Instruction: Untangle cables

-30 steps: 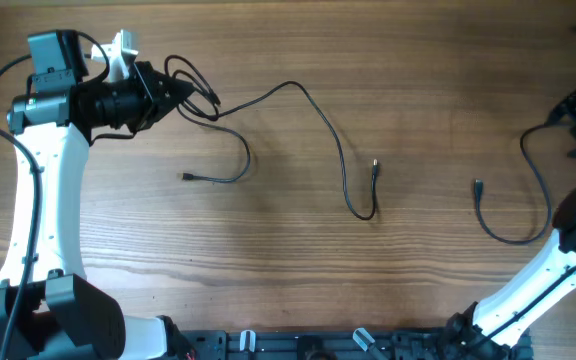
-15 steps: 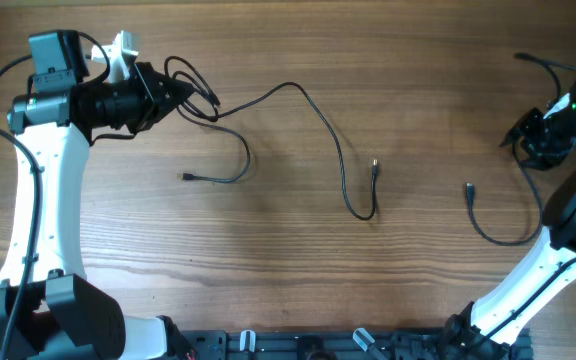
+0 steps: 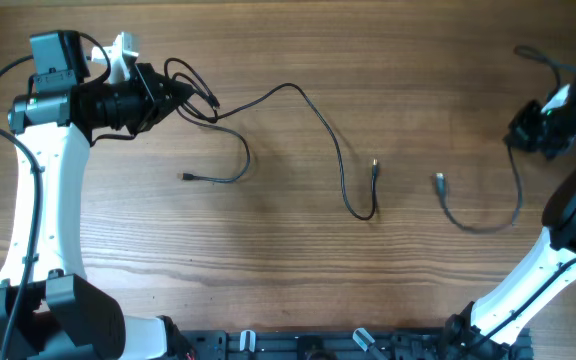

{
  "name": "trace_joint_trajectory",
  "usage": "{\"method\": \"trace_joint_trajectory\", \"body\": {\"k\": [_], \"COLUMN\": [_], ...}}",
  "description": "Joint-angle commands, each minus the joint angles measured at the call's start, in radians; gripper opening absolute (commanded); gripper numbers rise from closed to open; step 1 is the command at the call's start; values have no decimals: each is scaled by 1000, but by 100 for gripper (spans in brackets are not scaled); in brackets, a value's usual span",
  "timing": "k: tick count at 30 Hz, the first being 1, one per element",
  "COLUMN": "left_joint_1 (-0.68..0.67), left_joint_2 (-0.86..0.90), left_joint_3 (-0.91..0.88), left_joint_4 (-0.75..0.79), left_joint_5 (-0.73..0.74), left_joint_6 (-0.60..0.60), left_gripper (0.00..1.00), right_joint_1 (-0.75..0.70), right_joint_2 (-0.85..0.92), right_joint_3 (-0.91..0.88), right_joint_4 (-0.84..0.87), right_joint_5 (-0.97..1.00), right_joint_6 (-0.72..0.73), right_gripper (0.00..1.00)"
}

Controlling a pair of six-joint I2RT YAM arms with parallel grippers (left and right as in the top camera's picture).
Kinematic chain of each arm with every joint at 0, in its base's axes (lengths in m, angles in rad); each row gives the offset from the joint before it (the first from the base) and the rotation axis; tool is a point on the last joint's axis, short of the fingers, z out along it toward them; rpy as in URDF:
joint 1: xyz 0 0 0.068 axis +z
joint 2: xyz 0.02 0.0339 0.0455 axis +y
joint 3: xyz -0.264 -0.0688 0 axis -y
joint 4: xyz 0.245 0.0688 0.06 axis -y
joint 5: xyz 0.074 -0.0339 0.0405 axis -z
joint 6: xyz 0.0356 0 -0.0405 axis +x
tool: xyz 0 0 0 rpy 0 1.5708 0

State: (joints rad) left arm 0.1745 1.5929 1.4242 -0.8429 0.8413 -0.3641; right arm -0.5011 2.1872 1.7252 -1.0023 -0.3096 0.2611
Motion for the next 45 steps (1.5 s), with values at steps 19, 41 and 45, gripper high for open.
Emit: {"method": "trace_joint_trajectory", "body": {"k": [19,41,45], "left_joint_1": [-10,-16,-16], "left_joint_2": [-27,-27,-27], "left_joint_3": [9,9,9], "left_joint_4": [-10,-11,-11], "left_joint_5": [2,-17,-17], "left_joint_6": [19,19,19], "left_gripper": [4,4,4], "right_joint_1": [-31,8,8], "right_joint_2": [-88,-27,19], "right_joint_3": [679,441,441], "right_joint_4": [222,53,143], "right_joint_5": [432,224,253], "right_joint_6": [186,134,135], "right_gripper": [4,4,79]}}
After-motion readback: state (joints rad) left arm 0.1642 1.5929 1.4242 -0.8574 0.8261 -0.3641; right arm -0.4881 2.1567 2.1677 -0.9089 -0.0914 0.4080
